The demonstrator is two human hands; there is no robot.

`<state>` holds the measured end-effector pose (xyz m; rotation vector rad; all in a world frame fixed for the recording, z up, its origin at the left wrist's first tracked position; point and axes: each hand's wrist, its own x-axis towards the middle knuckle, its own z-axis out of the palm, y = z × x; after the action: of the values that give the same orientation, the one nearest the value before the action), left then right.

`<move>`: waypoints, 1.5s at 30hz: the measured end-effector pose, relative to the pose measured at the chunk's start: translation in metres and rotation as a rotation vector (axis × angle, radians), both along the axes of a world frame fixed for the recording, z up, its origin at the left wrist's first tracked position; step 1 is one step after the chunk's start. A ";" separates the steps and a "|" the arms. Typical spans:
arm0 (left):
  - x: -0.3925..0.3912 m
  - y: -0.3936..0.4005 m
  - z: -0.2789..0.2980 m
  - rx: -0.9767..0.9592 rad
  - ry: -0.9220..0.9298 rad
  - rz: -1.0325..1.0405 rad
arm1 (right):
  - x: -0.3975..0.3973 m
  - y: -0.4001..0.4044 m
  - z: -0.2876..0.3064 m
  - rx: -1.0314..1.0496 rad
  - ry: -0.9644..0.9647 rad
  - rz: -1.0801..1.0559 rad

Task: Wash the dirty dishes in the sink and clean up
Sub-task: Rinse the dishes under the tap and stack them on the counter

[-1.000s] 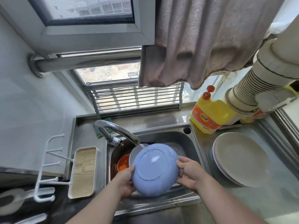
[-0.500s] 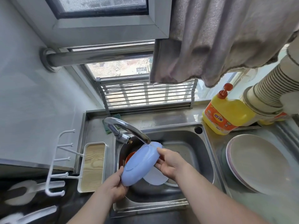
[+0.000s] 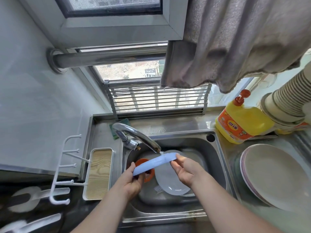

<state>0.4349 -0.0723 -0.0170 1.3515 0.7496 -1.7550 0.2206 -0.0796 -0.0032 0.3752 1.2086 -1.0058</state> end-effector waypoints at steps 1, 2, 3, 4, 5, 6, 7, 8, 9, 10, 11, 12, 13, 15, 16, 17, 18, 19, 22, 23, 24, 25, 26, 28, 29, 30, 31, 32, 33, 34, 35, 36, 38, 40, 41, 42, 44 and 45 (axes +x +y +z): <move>-0.004 -0.004 0.002 -0.012 0.016 -0.015 | -0.005 0.001 -0.001 0.005 0.017 0.000; -0.008 -0.009 0.004 -0.016 0.033 -0.030 | -0.010 0.002 -0.002 0.009 0.024 -0.001; -0.011 -0.012 0.004 -0.017 0.041 -0.052 | -0.016 0.004 -0.004 0.013 0.025 -0.005; -0.014 -0.016 0.004 -0.021 0.050 -0.077 | -0.022 0.006 -0.006 0.014 0.022 -0.008; -0.018 -0.019 0.004 -0.023 0.054 -0.099 | -0.028 0.008 -0.008 0.012 0.016 -0.018; -0.021 -0.022 0.003 -0.022 0.065 -0.115 | -0.035 0.010 -0.009 0.008 0.008 -0.037; -0.024 -0.023 0.001 -0.026 0.071 -0.125 | -0.041 0.014 -0.010 0.003 -0.005 -0.060; -0.030 -0.025 0.002 -0.039 0.090 -0.129 | -0.048 0.017 -0.012 0.002 -0.012 -0.079; -0.034 -0.025 0.001 -0.055 0.106 -0.128 | -0.054 0.021 -0.012 0.004 -0.019 -0.087; -0.039 -0.025 0.003 -0.076 0.128 -0.127 | -0.061 0.025 -0.011 0.006 -0.019 -0.098; -0.044 -0.025 0.005 -0.097 0.145 -0.130 | -0.066 0.029 -0.009 0.009 -0.022 -0.108; -0.048 -0.025 0.006 -0.127 0.162 -0.129 | -0.071 0.033 -0.008 0.013 -0.025 -0.118; -0.052 -0.026 0.007 -0.148 0.166 -0.131 | -0.075 0.035 -0.005 0.016 -0.027 -0.128; -0.058 -0.029 0.007 -0.146 0.157 -0.118 | -0.078 0.038 -0.003 0.020 -0.027 -0.154; -0.059 -0.030 0.006 -0.139 0.158 -0.102 | -0.078 0.038 -0.003 0.024 -0.026 -0.163; -0.059 -0.031 0.004 -0.127 0.162 -0.080 | -0.076 0.037 -0.003 0.028 -0.026 -0.167; -0.056 -0.032 0.002 -0.111 0.163 -0.054 | -0.072 0.036 -0.004 0.030 -0.022 -0.168; -0.052 -0.033 0.000 -0.092 0.149 -0.031 | -0.068 0.034 -0.005 0.029 -0.019 -0.165; -0.029 -0.032 -0.008 -0.068 0.074 -0.002 | -0.044 0.025 -0.006 0.024 -0.017 -0.124; -0.021 -0.031 -0.009 -0.063 0.043 0.017 | -0.034 0.022 -0.006 0.020 -0.015 -0.108; -0.013 -0.029 -0.010 -0.069 0.027 0.051 | -0.024 0.018 -0.006 0.018 -0.009 -0.090; -0.005 -0.026 -0.011 -0.063 0.000 0.093 | -0.014 0.014 -0.005 0.021 -0.002 -0.074; 0.001 -0.024 -0.012 -0.062 -0.027 0.130 | -0.004 0.011 -0.005 0.025 0.009 -0.063; 0.010 -0.019 -0.014 -0.057 -0.070 0.184 | 0.011 0.007 -0.005 0.026 0.038 -0.051; 0.014 -0.015 -0.015 -0.053 -0.087 0.193 | 0.018 0.006 -0.002 0.018 0.051 -0.040; 0.017 -0.011 -0.017 -0.056 -0.092 0.193 | 0.023 0.006 0.001 0.003 0.065 -0.026; 0.021 -0.008 -0.018 -0.046 -0.104 0.179 | 0.027 0.007 0.005 -0.018 0.077 -0.007; 0.024 -0.004 -0.019 -0.039 -0.108 0.158 | 0.029 0.009 0.010 -0.042 0.090 0.024; 0.026 0.000 -0.018 -0.020 -0.126 0.123 | 0.031 0.011 0.014 -0.065 0.093 0.062; 0.027 0.004 -0.017 -0.012 -0.125 0.088 | 0.031 0.014 0.019 -0.085 0.092 0.110; 0.029 0.007 -0.018 -0.006 -0.127 0.035 | 0.031 0.019 0.023 -0.105 0.095 0.162; 0.028 0.011 -0.017 0.001 -0.111 -0.020 | 0.028 0.023 0.026 -0.123 0.101 0.214; 0.029 0.017 -0.014 0.038 -0.104 -0.150 | 0.019 0.034 0.028 -0.164 0.128 0.320; 0.025 0.023 -0.014 0.023 -0.138 -0.312 | 0.003 0.046 0.027 -0.211 0.156 0.425; 0.023 0.025 -0.013 0.016 -0.177 -0.382 | -0.006 0.051 0.027 -0.231 0.167 0.478; 0.021 0.025 -0.014 0.000 -0.199 -0.439 | -0.016 0.057 0.027 -0.247 0.179 0.529; 0.012 0.024 -0.018 -0.031 -0.224 -0.543 | -0.037 0.066 0.027 -0.270 0.199 0.598; 0.006 0.023 -0.014 -0.051 -0.230 -0.590 | -0.047 0.071 0.026 -0.273 0.214 0.615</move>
<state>0.4410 -0.0497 -0.0311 1.8258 0.1780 -1.9847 0.1738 -0.0087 0.0229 -0.3160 1.2463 -0.6646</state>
